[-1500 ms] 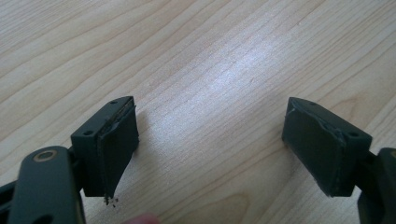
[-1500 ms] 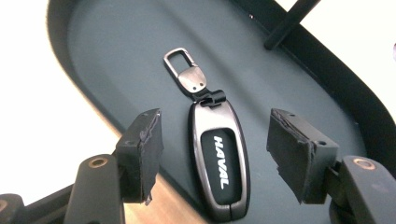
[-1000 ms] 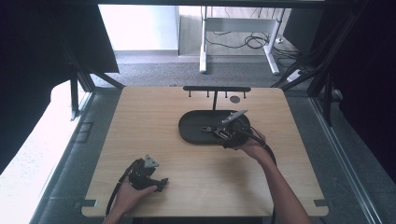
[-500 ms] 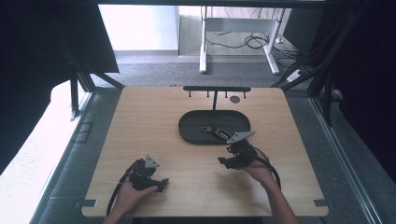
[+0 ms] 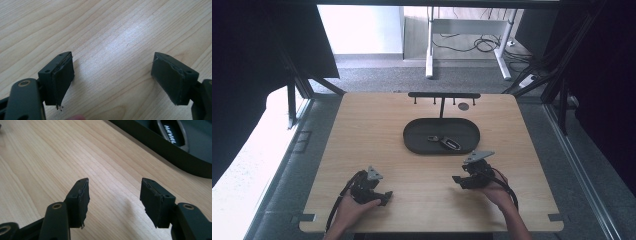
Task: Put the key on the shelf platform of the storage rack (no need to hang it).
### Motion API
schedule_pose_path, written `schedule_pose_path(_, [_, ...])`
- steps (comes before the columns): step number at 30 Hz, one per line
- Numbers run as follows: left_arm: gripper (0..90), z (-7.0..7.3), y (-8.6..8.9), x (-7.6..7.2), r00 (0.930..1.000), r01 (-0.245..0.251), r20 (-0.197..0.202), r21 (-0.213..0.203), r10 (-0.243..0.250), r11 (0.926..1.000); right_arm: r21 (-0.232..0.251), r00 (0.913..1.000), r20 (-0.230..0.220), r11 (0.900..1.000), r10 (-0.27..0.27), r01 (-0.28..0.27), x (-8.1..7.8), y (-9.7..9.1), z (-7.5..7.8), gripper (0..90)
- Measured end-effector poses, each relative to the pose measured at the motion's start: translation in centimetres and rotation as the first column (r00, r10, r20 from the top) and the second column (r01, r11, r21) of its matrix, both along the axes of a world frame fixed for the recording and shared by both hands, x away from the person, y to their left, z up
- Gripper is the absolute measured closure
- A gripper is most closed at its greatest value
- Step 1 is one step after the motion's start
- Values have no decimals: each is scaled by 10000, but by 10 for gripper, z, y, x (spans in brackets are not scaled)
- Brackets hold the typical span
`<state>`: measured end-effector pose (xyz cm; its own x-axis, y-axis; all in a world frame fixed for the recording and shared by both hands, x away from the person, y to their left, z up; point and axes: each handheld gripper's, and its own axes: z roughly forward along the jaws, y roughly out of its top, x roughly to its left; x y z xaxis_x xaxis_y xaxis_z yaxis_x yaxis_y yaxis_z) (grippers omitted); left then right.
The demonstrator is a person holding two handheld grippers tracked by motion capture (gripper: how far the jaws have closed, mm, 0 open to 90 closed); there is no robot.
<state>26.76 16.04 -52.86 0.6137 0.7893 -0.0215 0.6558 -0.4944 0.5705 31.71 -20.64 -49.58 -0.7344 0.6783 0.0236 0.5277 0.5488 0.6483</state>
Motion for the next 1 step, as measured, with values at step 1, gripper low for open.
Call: schedule_pose_path(1, [186,0,0,0,10000,0,0,-3,0,10000,0,10000,43,10000,-68,68,0,-1,0,404])
